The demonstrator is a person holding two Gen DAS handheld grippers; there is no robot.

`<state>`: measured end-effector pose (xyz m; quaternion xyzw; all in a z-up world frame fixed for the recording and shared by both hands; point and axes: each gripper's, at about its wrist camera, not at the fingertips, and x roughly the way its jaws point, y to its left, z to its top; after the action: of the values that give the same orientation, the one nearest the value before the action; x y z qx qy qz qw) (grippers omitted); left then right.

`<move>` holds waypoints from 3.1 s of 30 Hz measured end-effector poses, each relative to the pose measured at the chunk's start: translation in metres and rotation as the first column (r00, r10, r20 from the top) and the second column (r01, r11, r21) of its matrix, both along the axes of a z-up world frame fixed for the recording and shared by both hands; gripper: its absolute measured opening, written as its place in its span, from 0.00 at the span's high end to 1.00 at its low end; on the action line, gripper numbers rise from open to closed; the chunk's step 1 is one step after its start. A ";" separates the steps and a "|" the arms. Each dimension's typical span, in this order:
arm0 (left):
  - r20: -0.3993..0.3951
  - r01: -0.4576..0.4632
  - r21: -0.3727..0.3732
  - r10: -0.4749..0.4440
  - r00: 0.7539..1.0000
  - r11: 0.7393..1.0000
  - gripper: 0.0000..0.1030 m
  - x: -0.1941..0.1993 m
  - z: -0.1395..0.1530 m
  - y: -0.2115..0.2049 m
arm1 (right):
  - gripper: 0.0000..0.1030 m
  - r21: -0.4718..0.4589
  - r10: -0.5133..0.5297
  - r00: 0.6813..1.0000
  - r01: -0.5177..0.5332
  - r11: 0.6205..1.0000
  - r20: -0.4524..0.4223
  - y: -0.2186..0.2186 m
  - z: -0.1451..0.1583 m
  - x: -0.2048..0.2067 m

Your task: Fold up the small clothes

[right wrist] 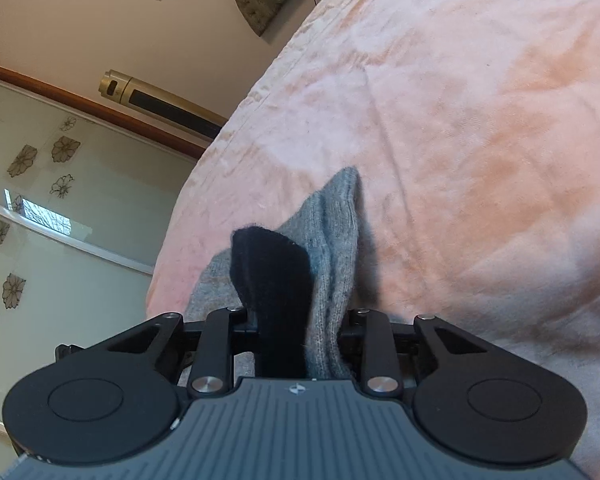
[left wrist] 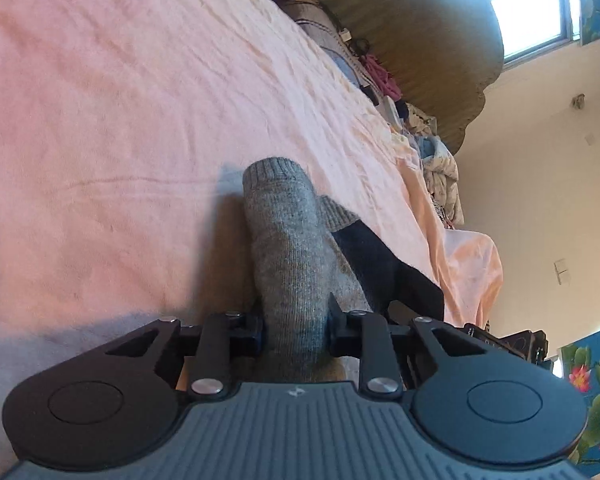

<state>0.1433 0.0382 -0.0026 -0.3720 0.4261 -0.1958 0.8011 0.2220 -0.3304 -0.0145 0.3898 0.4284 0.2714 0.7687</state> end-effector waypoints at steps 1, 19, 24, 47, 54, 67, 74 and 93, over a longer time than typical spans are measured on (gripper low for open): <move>0.023 0.000 -0.001 0.000 1.000 1.000 0.76 -0.003 0.007 0.005 | 0.70 0.015 0.006 1.000 -0.006 1.000 0.016 0.006 0.005 0.001; 0.023 -0.006 0.106 0.004 1.000 0.994 0.48 -0.083 0.008 0.081 | 0.23 -0.126 0.162 0.986 -0.158 0.979 0.026 0.064 0.015 -0.058; 0.055 0.012 0.156 -0.021 0.998 0.988 0.84 -0.108 0.005 0.062 | 0.77 -0.172 0.236 0.972 -0.230 0.958 0.012 0.070 0.006 -0.093; 0.300 -0.089 0.692 -0.174 0.938 0.717 0.20 -0.117 0.012 -0.012 | 0.48 -0.368 0.082 0.994 -0.050 0.929 0.071 0.120 0.042 0.019; 0.297 -0.090 0.668 -0.154 0.942 0.738 0.19 -0.116 0.013 -0.004 | 0.94 -0.445 0.068 0.991 -0.011 0.895 0.112 0.097 0.041 0.025; 0.297 -0.091 0.668 -0.153 0.942 0.739 0.18 -0.119 0.013 -0.005 | 0.19 -0.396 0.166 0.947 -0.045 0.917 0.275 0.142 0.084 -0.010; 0.298 -0.090 0.663 -0.151 0.942 0.743 0.17 -0.120 0.013 -0.004 | 0.20 -0.573 0.250 0.936 -0.066 0.817 0.248 0.171 0.044 0.009; 0.378 -0.217 0.798 -0.187 0.907 0.562 0.19 -0.180 0.028 -0.013 | 0.52 -0.323 0.143 0.986 -0.110 0.940 0.081 0.113 0.043 -0.036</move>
<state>-0.0366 0.0248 0.0256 0.0944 0.2808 -0.0416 0.9542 0.1860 -0.2169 0.0288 0.2181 0.4503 0.2675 0.8234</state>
